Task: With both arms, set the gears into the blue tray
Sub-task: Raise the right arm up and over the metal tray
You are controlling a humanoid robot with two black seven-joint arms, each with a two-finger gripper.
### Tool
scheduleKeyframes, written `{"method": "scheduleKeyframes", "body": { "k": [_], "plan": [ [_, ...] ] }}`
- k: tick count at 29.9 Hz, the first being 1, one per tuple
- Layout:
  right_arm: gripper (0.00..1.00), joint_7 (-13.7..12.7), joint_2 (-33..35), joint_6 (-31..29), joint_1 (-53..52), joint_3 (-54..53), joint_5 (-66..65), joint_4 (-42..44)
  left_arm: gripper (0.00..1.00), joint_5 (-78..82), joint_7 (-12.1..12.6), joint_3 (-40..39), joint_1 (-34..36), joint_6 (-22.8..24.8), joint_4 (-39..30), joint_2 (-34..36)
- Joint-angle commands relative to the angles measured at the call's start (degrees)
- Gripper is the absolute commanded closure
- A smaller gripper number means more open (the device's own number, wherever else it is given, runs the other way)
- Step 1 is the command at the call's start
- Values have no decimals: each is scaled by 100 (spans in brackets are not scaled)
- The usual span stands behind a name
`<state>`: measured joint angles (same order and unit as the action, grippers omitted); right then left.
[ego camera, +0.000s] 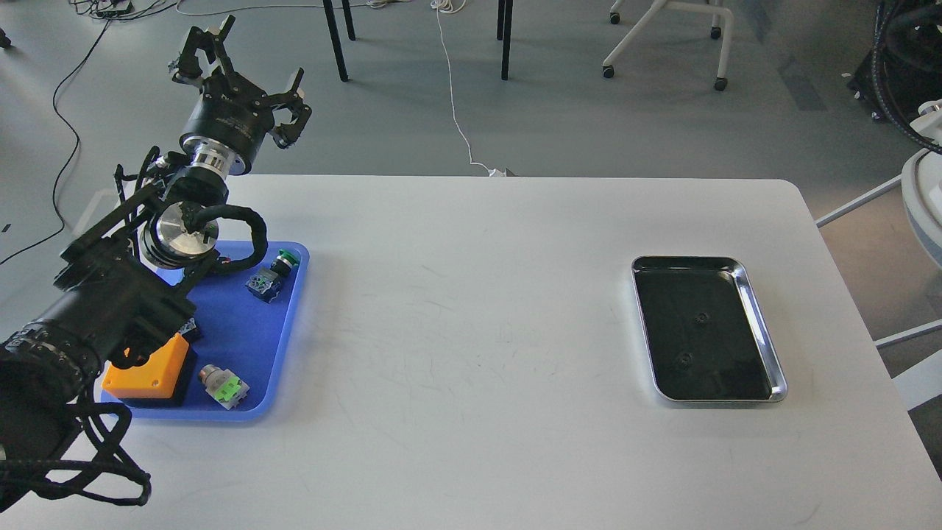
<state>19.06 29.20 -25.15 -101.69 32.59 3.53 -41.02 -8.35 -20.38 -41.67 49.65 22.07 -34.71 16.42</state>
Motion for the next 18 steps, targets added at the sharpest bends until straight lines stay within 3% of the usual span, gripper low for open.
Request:
{"method": "scheduleKeyframes", "body": {
  "k": [1,9,18],
  "plan": [
    [1,36,-528,168,-263,712,-500,-20,2,0,-1,1,-16,0,0,2],
    [1,106,-1443,204,-826,2004,-2126,-493,2,0,-1,10,-61,8,0,2],
    [6,343,-1540,230,-888,2865,-4024,-1189,2,9,8,19,-61,26,17,10]
  ]
}}
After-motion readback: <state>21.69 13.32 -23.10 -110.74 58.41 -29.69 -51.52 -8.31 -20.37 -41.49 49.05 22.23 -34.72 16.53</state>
